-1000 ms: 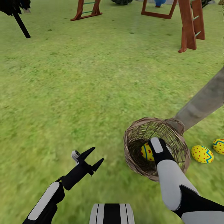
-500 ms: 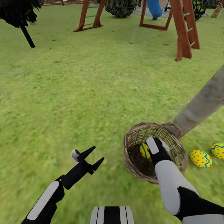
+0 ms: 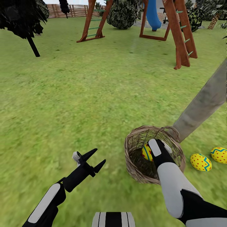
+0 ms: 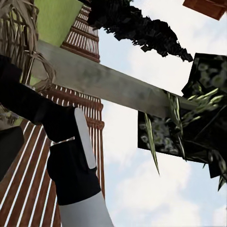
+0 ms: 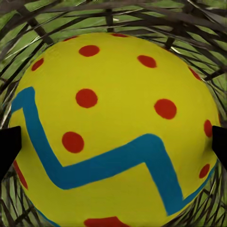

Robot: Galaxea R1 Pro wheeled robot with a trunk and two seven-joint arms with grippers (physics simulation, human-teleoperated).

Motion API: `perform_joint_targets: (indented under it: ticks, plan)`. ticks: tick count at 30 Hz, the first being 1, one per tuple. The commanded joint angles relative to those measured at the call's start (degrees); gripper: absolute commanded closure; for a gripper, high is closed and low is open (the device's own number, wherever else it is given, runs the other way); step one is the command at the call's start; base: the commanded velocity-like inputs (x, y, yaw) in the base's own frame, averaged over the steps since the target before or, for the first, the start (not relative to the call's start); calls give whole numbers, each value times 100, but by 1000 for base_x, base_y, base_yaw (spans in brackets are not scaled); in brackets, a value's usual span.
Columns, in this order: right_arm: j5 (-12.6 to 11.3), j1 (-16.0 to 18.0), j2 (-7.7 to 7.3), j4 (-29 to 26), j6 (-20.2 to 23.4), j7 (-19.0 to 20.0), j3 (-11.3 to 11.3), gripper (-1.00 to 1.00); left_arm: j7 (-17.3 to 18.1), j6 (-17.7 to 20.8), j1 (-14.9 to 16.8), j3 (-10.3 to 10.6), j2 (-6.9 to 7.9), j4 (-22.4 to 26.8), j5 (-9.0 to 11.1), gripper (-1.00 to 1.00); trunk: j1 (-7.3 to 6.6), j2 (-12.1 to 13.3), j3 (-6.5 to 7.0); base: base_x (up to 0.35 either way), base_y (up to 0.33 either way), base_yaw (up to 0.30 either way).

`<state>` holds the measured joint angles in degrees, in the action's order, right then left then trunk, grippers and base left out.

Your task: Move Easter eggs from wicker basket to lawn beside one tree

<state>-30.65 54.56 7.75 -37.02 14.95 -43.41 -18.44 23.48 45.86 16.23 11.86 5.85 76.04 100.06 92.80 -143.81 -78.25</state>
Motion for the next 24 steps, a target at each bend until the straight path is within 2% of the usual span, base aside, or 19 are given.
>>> perform_joint_targets:
  ticks: [1,8,13,16,19,21,24]
  plan:
    - [-3,2,11,-10,42,-14,-19,100,16,10,3,9,4,-2,13,-100,-3,0,19,-5,0,0]
    - [6,2,-3,-16,34,53,-19,100,16,10,3,9,7,-3,13,-100,-21,9,174,0,0,0]
    - [16,-73,-58,-8,33,724,-19,100,18,10,3,9,13,-4,13,-100,-34,16,285,0,0,0]
    - [45,-153,-102,22,29,822,-15,100,27,-23,-5,0,12,-42,-18,-100,-40,19,328,0,0,0]
    - [59,-93,-66,101,-28,720,5,100,18,-104,-6,7,18,-67,-33,-100,-40,19,328,0,0,0]
    - [122,-113,-131,53,-35,656,26,100,16,-122,-6,3,15,-90,-87,-100,-40,19,328,0,0,0]
    - [201,-120,-148,31,-36,559,33,100,24,-129,-6,2,28,-102,-124,-100,-40,19,328,0,0,0]
